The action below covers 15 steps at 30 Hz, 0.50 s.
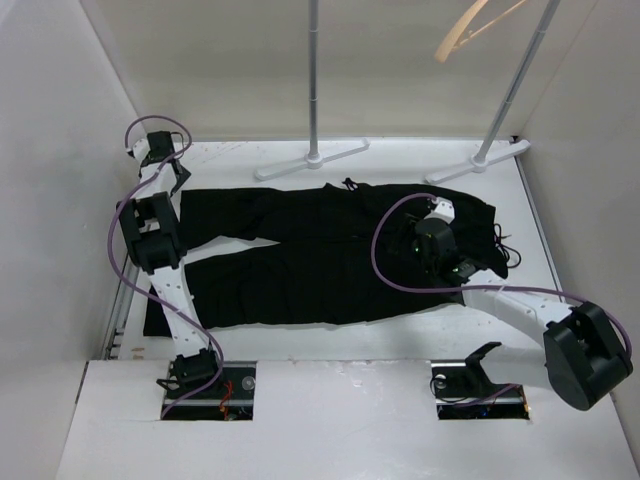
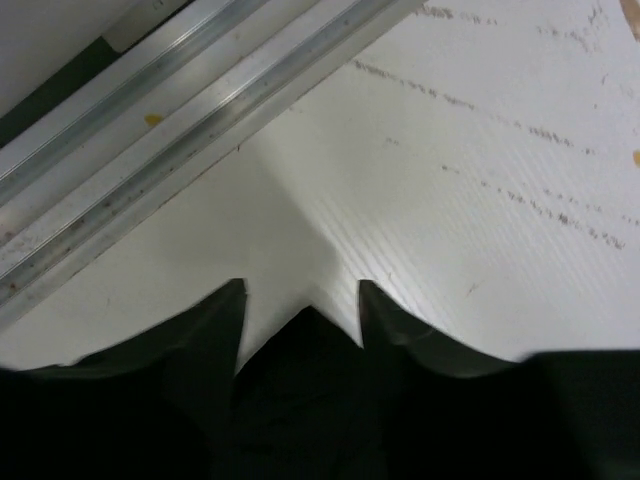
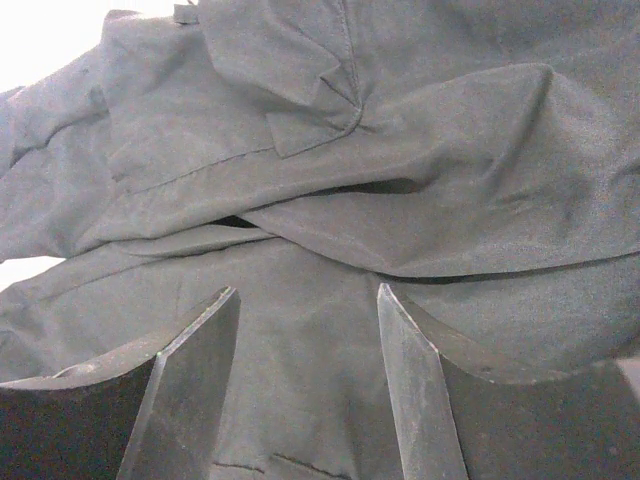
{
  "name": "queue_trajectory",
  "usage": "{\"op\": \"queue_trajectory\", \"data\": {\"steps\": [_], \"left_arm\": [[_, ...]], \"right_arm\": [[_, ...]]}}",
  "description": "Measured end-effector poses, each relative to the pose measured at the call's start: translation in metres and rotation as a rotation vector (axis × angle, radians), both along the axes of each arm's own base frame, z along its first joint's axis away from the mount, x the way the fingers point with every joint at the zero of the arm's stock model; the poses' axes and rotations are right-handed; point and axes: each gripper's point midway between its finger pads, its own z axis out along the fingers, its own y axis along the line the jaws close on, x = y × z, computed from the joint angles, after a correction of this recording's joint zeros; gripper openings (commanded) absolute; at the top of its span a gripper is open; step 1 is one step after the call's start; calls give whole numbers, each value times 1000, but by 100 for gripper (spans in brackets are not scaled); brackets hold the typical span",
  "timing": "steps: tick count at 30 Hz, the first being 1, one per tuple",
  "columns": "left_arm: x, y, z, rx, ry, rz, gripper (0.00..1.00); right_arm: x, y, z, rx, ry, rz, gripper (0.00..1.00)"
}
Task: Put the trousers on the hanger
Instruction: Fold the trousers
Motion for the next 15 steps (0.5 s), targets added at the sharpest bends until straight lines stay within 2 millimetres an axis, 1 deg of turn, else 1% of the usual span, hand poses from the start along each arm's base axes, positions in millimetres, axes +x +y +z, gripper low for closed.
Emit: {"op": "queue_trajectory", "data": {"steps": [3,6,9,11,12,15], "left_arm": [[-13,-5,-1,-8,6,-11,56],[-28,-13,-2,-17,18,-22,56],[-38,-22,-6,-32,28,-40,55],[-42,-27,-13,-39,39,-49,51],[-42,-28,-15,-32,42,-55,47],[-38,-36,-15,-32,29,-77,30]], "right_arm": [[-1,3,0,-1,0,8,64],[-5,10,0,-1,0,30,64],[-8,16,0,-1,-1,49,64],[-9,19,1,2,-6,58,64],[-9,20,1,4,-9,60,64],[-10,22,2,7,-14,66,64]]}}
